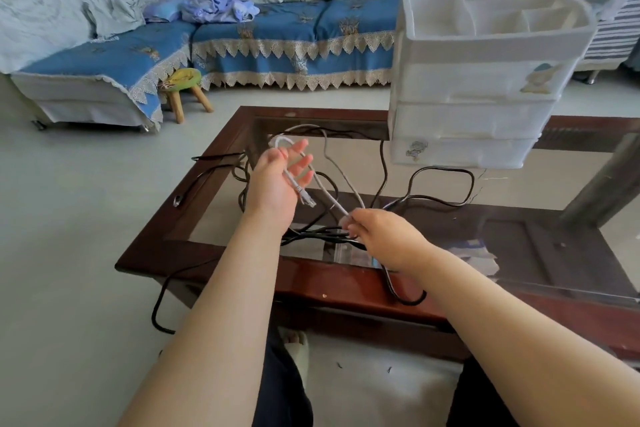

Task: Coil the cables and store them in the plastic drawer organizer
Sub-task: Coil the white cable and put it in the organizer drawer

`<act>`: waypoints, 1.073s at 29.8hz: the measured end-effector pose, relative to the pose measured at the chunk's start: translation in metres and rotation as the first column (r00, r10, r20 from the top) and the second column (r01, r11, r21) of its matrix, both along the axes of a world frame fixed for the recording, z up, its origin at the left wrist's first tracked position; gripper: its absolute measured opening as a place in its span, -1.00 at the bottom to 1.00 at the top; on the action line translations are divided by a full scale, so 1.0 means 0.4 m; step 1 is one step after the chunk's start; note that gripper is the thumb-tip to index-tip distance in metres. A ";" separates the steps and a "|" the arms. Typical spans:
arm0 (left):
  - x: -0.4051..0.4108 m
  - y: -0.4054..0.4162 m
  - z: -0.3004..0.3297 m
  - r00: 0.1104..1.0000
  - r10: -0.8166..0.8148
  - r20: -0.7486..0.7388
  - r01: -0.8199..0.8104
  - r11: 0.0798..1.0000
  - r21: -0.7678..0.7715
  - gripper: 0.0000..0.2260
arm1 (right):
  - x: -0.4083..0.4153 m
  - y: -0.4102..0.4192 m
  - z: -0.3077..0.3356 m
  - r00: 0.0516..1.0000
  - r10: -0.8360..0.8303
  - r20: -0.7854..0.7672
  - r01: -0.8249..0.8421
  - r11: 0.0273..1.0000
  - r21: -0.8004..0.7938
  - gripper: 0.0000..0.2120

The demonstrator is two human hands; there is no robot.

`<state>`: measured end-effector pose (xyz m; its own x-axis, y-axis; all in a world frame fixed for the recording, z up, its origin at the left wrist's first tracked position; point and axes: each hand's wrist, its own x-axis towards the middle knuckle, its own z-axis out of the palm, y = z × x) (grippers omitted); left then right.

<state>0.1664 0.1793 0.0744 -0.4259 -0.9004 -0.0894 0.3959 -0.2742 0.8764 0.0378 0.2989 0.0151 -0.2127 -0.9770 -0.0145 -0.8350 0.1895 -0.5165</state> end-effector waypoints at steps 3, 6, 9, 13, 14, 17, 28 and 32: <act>-0.019 -0.002 -0.003 0.952 0.045 0.302 0.080 0.918 -0.387 -0.75 | 0.030 -0.023 0.013 0.998 -0.060 -0.004 0.058 0.977 -0.203 -0.65; -0.031 0.002 -0.011 0.873 0.140 0.468 0.182 0.795 -0.578 -0.75 | 0.045 -0.022 0.030 0.979 -0.204 -0.031 0.172 0.890 -0.422 -0.74; -0.038 0.015 -0.023 0.834 0.216 0.507 0.212 0.724 -0.657 -0.74 | 0.038 -0.012 0.042 0.961 -0.195 -0.194 0.072 0.860 -0.506 -0.78; -0.042 0.036 -0.026 0.682 0.204 0.703 0.447 0.644 -0.620 -0.71 | 0.025 -0.012 0.031 0.950 -0.027 -0.311 -0.131 0.870 -0.475 -0.80; -0.040 0.040 -0.027 0.634 0.169 0.754 0.513 0.638 -0.574 -0.71 | 0.022 -0.012 0.033 0.944 -0.021 -0.328 -0.148 0.865 -0.480 -0.77; -0.036 0.055 -0.025 0.607 -0.134 0.784 0.625 0.690 -0.365 -0.68 | 0.003 0.002 0.050 0.960 -0.104 -0.258 -0.062 0.823 -0.565 -0.71; -0.035 0.090 -0.009 0.680 -0.712 0.175 0.716 0.696 0.050 -0.66 | -0.084 0.046 0.115 0.955 -0.190 0.228 0.277 0.847 -0.453 -0.60; -0.030 0.099 -0.004 0.616 -0.784 0.079 0.781 0.621 0.070 -0.58 | -0.115 0.057 0.124 0.948 -0.218 0.230 0.289 0.893 -0.345 -0.44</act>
